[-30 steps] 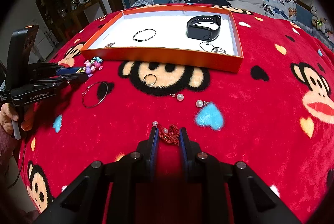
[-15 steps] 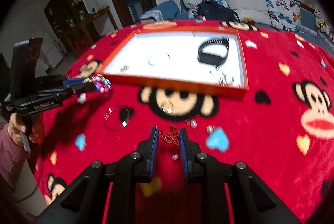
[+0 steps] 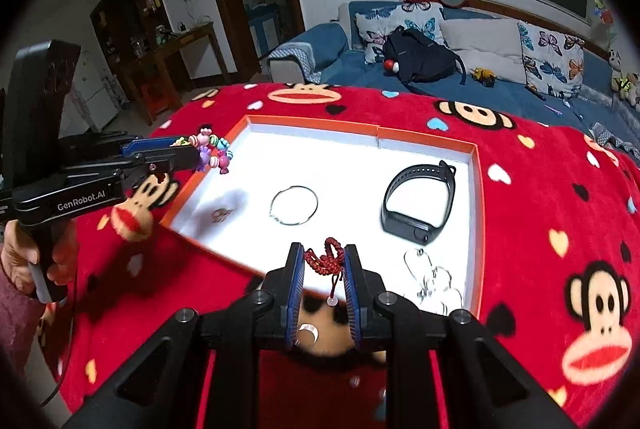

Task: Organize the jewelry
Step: 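Lift the bracelet and tassel earring and carry them over the tray, then open both grippers to drop the bracelet and tassel earring into the tray, then grasp the large silver hoop earring with the left gripper while the right gripper grasps a white pearl earring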

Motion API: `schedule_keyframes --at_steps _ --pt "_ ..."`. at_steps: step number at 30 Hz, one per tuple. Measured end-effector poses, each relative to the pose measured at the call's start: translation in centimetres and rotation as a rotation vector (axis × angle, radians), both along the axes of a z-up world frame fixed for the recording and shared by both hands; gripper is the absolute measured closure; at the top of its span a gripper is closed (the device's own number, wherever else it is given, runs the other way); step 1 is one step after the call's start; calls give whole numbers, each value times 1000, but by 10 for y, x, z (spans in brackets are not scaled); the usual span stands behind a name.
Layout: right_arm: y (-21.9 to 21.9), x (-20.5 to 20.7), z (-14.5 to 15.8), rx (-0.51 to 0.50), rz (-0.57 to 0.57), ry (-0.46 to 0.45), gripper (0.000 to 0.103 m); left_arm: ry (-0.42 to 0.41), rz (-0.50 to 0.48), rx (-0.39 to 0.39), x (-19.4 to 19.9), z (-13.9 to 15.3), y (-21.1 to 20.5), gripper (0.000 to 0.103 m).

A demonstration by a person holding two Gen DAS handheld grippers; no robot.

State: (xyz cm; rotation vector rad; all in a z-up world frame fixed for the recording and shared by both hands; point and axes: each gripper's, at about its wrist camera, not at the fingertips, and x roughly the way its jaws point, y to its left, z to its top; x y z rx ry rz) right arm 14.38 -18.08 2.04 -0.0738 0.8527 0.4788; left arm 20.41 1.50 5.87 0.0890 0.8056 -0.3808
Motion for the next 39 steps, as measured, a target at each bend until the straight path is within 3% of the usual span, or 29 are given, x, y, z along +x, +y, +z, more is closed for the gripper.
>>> schedule_keyframes --at_steps 7,14,18,21,22,24,25,31,39 --pt "3 26 -25 -27 -29 69 81 91 15 35 47 -41 -7 81" --pt "4 32 -41 -32 -43 117 81 122 23 63 64 -72 -14 80" --pt "6 32 -43 -42 -40 123 81 134 29 68 65 -78 -18 73" --pt "5 32 -46 -41 -36 135 80 137 39 79 64 -80 -18 62" --pt "5 32 -46 -43 -35 136 76 140 39 79 63 -80 -18 56" --pt "5 33 -45 -42 -31 135 58 129 43 78 61 -78 -18 54" --pt "4 31 -44 -42 -32 124 55 125 45 77 60 -77 -17 54" --pt "1 24 -33 -38 -39 97 54 99 42 64 44 -59 -16 50" --pt "-4 -2 -15 -27 -33 58 54 46 7 75 -7 -34 -16 47"
